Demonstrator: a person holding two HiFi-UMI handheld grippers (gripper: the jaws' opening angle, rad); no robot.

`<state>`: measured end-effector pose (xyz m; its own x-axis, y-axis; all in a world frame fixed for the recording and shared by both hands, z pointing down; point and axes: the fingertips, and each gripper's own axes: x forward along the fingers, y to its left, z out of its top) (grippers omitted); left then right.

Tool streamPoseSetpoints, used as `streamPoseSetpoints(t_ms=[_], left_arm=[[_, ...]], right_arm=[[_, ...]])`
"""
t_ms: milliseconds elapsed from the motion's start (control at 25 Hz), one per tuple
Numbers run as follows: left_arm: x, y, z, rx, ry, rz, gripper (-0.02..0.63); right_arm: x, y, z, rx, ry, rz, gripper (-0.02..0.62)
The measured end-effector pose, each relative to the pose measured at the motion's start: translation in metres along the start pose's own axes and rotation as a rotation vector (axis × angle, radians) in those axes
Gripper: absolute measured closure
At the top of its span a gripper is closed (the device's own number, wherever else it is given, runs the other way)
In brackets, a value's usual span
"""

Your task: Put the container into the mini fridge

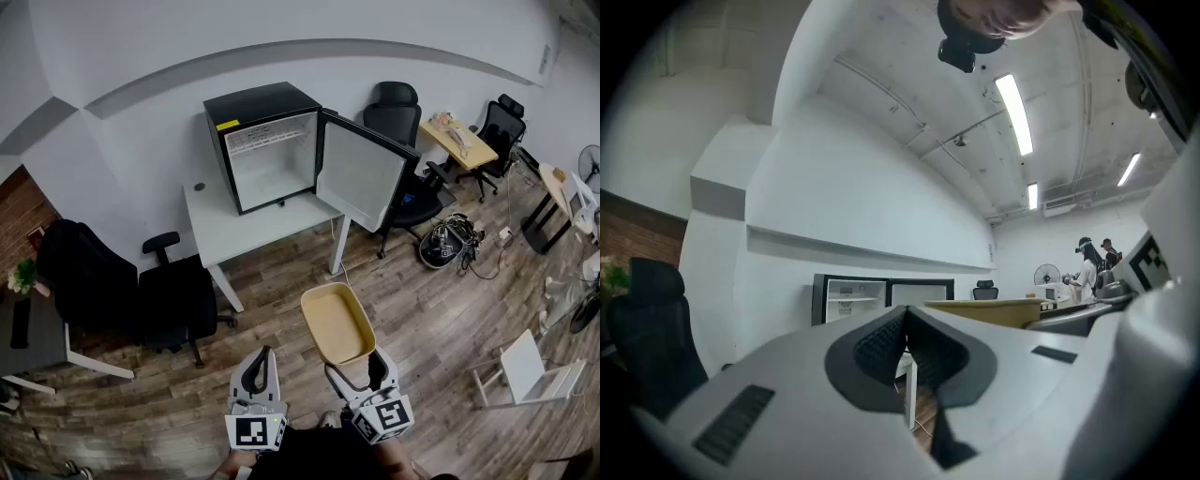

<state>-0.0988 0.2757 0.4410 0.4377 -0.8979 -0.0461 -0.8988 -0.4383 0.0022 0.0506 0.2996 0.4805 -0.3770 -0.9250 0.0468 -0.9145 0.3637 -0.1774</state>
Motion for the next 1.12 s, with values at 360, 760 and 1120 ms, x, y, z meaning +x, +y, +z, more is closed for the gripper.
streamPoseSetpoints(t_ms=[360,760,1120], left_arm=[[-0.001,-0.006,0.001,0.026,-0.025,-0.003,0.598],[0.001,-0.041,-0.002,0.023,-0.009,0.006,0.598],[0.007,-0.090,-0.011,0.031,0.020,0.040,0.598]], right_arm=[[-0.007,-0.003,0.003,-0.005,-0.006,-0.009,0.169],[-0.031,-0.026,0.006,0.002,-0.021,0.001,0.169],[-0.051,-0.065,0.005,0.011,-0.018,0.046,0.169]])
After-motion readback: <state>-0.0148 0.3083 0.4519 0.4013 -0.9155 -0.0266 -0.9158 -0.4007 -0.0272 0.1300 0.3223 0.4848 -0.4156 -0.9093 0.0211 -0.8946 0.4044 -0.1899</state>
